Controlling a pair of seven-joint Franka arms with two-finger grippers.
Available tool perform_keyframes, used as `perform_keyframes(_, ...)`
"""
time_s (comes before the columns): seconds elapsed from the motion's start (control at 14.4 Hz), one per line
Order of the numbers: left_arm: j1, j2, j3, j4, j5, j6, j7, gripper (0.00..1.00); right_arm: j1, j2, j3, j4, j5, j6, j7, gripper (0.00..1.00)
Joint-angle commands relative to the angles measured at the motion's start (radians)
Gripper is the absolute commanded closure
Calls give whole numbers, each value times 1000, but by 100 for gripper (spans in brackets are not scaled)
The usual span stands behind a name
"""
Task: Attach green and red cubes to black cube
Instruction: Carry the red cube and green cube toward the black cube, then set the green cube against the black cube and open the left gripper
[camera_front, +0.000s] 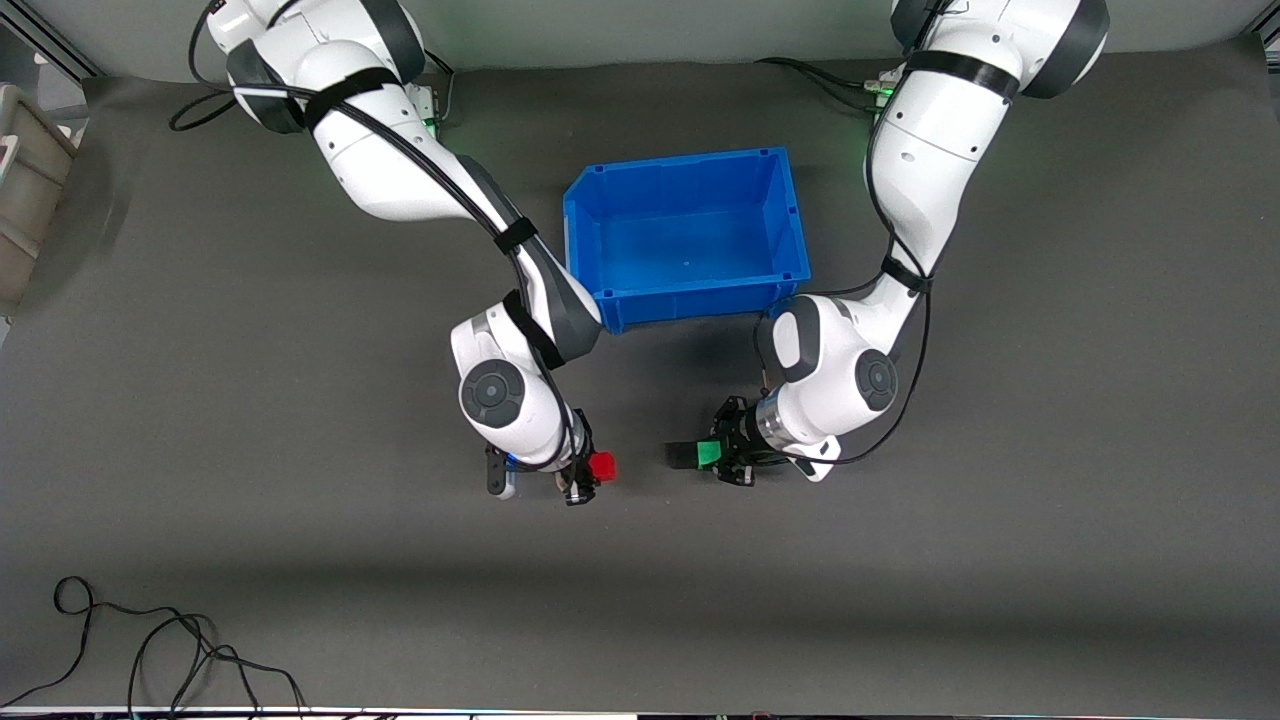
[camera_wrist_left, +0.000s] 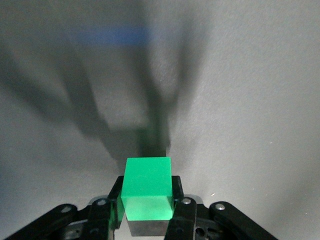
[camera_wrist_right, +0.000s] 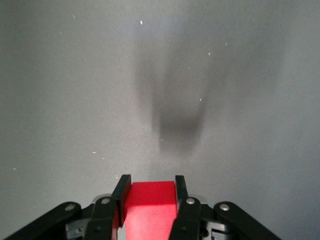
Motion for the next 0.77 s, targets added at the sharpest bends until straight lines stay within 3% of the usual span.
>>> perform_keyframes(0.0,-20,7,16,15,2,3,-7,94,26,83,-14,111,4,-24,70,100)
perform_keyframes(0.21,-28,12,16,15,0,26,-9,91,48,98,-14,120,4,-22,78,100)
perform_keyframes(0.42,-33,17,16,15,0,34,-6,58,75,112,-18,122,3,-20,80,100)
perform_keyframes(0.63,-36,18,16,15,2,34,-7,49,89,112,-17,117,3,-22,80,100)
perform_keyframes(0.7,-37,20,16,15,2,34,-7,37,98,114,-17,114,3,-22,80,100)
